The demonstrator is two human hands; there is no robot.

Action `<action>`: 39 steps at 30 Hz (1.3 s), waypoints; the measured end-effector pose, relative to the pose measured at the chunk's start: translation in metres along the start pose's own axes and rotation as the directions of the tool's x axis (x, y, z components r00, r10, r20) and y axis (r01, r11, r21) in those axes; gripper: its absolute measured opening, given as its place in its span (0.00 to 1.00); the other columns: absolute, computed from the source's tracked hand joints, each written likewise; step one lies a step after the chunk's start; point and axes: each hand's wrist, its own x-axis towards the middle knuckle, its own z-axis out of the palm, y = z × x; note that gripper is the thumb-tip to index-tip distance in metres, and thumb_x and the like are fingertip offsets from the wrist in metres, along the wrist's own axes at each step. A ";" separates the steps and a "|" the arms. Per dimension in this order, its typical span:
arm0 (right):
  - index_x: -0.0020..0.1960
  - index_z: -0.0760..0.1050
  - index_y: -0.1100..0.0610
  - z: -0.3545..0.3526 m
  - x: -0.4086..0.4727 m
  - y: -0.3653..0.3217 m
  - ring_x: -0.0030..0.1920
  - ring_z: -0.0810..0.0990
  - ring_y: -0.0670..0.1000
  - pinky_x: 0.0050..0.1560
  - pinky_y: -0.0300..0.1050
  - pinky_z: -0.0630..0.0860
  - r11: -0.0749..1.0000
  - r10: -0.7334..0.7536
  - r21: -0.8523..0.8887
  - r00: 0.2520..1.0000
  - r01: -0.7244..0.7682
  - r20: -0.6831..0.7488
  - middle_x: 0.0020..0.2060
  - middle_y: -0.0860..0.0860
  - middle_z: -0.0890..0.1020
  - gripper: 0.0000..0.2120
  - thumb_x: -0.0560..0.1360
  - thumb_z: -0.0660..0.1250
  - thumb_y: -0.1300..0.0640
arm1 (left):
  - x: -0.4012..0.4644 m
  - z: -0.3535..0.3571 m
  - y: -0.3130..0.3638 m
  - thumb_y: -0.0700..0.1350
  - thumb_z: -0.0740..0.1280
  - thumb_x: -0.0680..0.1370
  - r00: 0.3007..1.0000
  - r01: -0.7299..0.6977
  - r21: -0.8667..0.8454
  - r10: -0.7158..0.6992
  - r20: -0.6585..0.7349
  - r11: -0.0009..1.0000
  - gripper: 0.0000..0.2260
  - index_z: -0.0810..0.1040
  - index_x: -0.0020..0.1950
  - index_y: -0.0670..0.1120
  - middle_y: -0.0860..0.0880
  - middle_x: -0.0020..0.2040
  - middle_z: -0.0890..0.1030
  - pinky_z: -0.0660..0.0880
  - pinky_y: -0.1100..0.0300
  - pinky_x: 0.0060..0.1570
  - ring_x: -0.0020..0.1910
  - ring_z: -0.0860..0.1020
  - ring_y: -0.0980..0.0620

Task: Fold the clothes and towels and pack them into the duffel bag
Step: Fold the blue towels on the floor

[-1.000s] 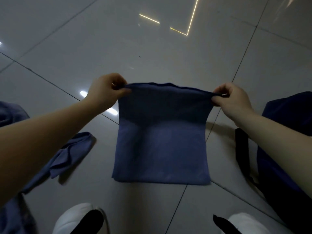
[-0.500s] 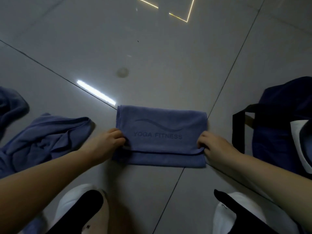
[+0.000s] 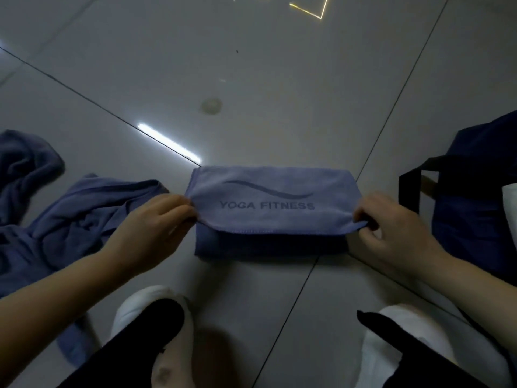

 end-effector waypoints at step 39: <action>0.54 0.72 0.57 -0.301 -0.063 -0.190 0.47 0.80 0.54 0.50 0.52 0.79 0.951 0.227 0.293 0.867 -0.099 -0.444 0.47 0.55 0.78 0.04 0.80 0.60 0.61 | 0.083 -0.302 0.166 0.47 0.56 0.83 0.748 -0.088 -0.631 -0.367 -0.553 0.771 0.08 0.63 0.44 0.55 0.48 0.35 0.67 0.70 0.59 0.25 0.27 0.68 0.56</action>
